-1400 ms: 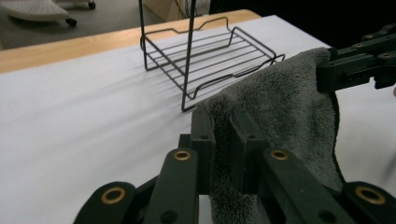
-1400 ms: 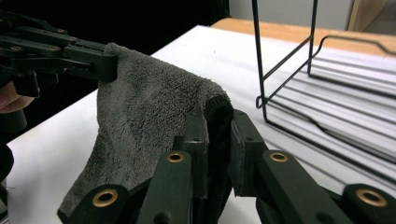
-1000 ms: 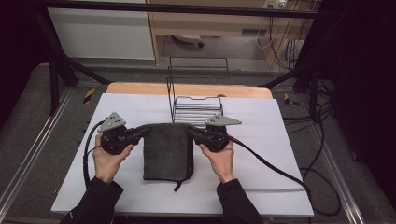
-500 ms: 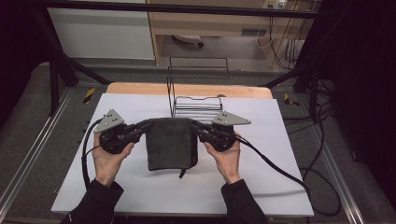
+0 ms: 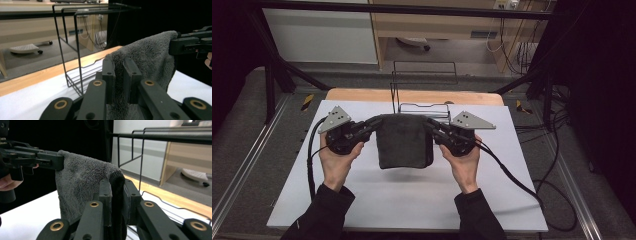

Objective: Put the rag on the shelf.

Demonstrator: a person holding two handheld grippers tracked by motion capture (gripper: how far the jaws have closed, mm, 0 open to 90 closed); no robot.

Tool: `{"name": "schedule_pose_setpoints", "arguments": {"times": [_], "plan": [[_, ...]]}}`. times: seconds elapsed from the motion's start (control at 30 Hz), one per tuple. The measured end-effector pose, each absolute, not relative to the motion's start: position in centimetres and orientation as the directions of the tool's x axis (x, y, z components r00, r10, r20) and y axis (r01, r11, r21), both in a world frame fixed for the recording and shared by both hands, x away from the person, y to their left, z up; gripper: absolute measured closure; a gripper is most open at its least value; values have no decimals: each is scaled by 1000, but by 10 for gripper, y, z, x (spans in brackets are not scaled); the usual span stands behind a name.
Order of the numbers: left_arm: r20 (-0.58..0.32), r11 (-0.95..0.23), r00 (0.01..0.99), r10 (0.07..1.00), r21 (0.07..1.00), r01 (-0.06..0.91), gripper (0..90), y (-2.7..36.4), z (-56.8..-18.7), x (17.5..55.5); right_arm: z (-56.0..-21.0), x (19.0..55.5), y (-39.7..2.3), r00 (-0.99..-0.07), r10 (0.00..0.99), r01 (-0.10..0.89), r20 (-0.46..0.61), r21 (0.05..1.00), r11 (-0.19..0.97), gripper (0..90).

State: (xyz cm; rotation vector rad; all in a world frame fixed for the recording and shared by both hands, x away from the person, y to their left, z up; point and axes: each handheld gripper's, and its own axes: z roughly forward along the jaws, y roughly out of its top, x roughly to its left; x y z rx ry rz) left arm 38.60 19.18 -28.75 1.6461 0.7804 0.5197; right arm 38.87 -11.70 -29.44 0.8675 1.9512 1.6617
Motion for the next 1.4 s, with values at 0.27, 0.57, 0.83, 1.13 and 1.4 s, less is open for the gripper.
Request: {"name": "schedule_pose_setpoints", "arguments": {"times": [0.27,0.57,0.83,1.13,1.4], "plan": [[-77,-59,678,731,983,175,808,181,-275,391,-277,387,-126,-689,723,135,48,989,62,803],[-61,-36,681,730,991,128,809,169,-257,396,-261,388,-135,-669,742,96,37,995,37,803],[-66,-10,689,722,994,106,808,162,-244,403,-247,387,-140,-649,760,54,22,998,18,804],[-75,37,684,726,997,71,809,158,-226,409,-228,391,-141,-635,773,17,18,1000,-10,805],[-63,67,682,728,998,20,809,153,-205,412,-207,393,-142,-615,789,-30,1,999,-25,805]]}}
